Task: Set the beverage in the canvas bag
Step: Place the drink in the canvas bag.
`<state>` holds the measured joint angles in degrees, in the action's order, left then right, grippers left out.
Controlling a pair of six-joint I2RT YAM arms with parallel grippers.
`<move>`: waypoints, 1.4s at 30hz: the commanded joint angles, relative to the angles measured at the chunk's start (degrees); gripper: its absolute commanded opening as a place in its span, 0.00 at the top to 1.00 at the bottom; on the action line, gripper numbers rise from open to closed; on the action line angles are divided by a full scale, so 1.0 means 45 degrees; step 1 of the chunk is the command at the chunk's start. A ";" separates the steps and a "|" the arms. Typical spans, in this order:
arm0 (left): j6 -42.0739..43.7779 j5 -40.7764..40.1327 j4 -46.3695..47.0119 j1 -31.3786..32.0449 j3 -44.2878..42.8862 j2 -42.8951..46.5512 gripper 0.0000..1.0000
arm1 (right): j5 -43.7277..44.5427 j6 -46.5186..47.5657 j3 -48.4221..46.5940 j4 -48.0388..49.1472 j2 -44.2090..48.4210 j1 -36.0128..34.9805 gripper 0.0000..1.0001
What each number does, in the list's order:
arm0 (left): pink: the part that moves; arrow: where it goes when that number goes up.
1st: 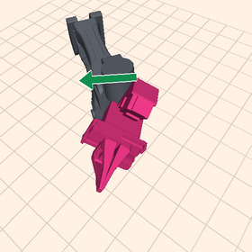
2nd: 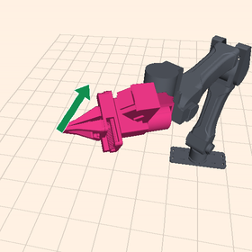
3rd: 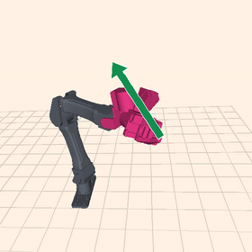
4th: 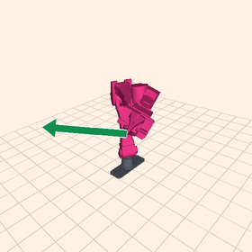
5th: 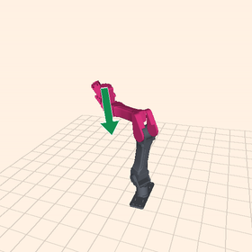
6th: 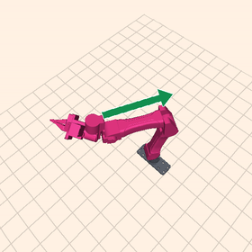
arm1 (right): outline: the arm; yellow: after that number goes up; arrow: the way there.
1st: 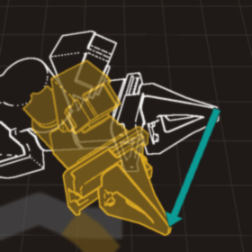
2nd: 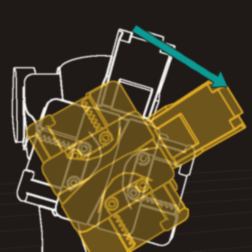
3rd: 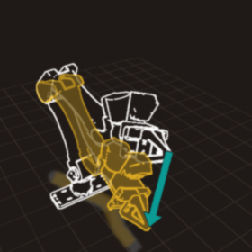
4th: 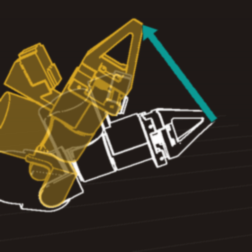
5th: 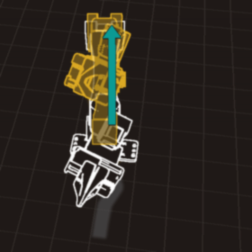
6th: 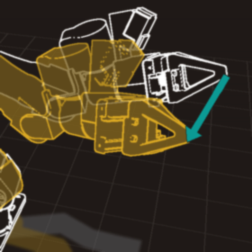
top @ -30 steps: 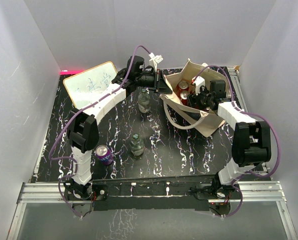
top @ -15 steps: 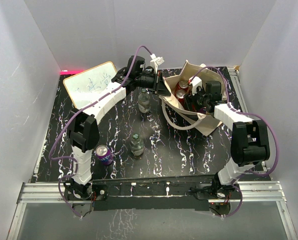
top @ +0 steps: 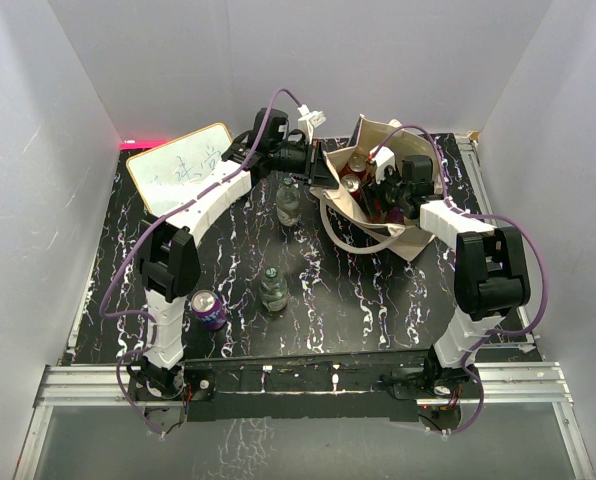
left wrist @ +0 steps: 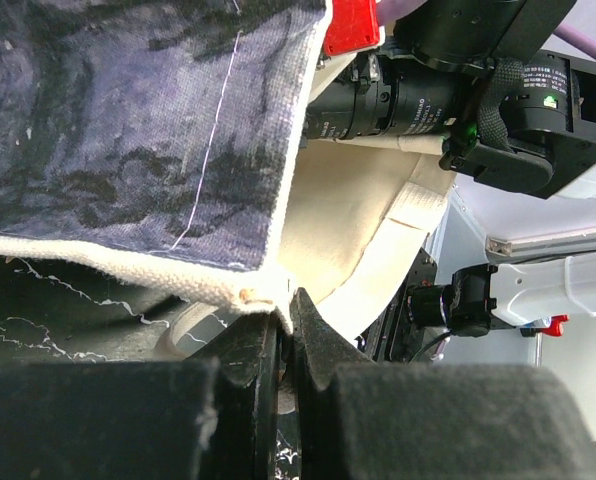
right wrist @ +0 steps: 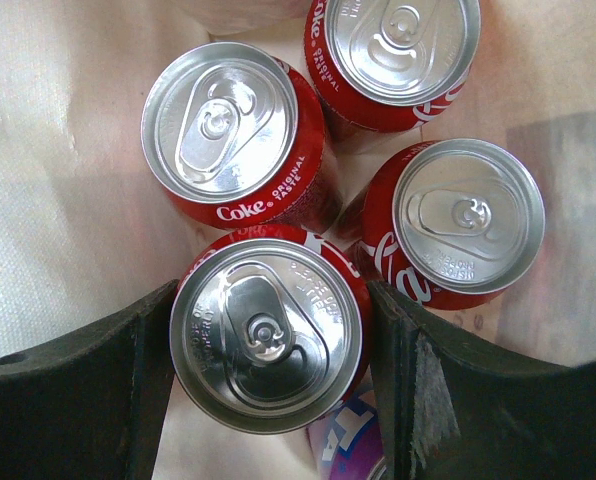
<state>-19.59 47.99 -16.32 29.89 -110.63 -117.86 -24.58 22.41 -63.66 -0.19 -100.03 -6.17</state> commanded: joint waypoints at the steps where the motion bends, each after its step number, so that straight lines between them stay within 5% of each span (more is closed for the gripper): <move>1: -0.0304 0.0379 0.0203 -0.0394 -0.0748 0.0308 1.00 | -0.0166 0.0234 0.0006 0.0042 -0.0536 0.0070 0.68; 18: -0.0585 0.0295 0.0520 -0.0392 -0.0751 0.0326 1.00 | -0.0127 0.0587 -0.1048 -0.1745 0.0246 0.0142 0.29; 30: -0.0547 0.0269 0.0684 -0.0402 -0.0482 0.0416 1.00 | -0.0524 0.0072 -0.2031 -0.2283 0.0417 0.0147 0.17; 42: -0.0781 0.0291 0.1215 -0.0392 -0.0550 0.0310 1.00 | -0.0222 -0.0530 -0.2885 -0.2778 0.1363 0.0142 0.17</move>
<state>-22.15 46.63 -14.02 28.71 -110.91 -117.89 -25.43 21.89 -72.60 -13.61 -98.59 -5.72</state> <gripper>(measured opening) 0.025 0.831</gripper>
